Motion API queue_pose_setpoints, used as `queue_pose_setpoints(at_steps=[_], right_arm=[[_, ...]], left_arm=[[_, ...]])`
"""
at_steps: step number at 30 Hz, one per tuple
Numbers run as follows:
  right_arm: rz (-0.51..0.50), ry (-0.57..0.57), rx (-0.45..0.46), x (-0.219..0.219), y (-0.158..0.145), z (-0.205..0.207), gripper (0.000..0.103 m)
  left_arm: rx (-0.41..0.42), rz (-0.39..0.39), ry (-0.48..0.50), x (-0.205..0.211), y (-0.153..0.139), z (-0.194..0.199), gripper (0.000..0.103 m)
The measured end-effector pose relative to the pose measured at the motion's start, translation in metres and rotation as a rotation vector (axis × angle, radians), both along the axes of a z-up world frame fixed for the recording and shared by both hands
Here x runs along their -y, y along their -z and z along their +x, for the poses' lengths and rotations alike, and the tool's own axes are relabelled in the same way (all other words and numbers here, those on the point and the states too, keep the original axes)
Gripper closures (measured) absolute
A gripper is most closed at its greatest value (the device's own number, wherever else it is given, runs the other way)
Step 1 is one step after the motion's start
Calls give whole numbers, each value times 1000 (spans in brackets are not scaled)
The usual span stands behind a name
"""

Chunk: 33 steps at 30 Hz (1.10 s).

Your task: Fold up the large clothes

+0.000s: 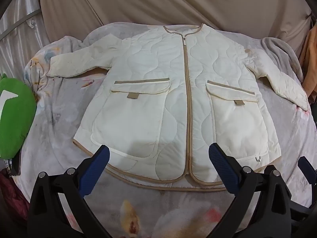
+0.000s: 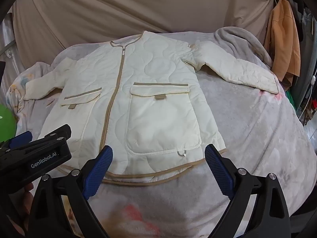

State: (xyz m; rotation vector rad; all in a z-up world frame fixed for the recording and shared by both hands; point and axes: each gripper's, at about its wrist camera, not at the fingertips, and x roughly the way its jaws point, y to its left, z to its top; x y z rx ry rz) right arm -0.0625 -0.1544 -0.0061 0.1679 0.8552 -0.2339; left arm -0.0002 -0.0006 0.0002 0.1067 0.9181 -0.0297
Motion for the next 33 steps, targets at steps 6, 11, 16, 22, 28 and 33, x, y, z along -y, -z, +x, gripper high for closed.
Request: queue_pose_setpoints(at_steps=[6, 11, 16, 22, 28, 33], right_arm=[[1, 3, -1, -1, -3, -3, 11], [6, -2, -4, -1, 2, 3, 11], [8, 14, 2, 1, 3, 0, 11], [18, 8, -3, 2, 2, -1, 11], [21, 7, -6, 2, 3, -1, 11], [20, 11, -6, 3, 3, -1, 11]], left_arm=[[-3, -2, -4, -1, -1, 1, 5], [-2, -1, -3, -1, 0, 1, 5], [-1, 6, -8, -2, 6, 1, 5], [-4, 12, 5, 0, 5, 0, 5], [-3, 15, 5, 1, 5, -1, 5], [-3, 15, 6, 1, 5, -1, 5]])
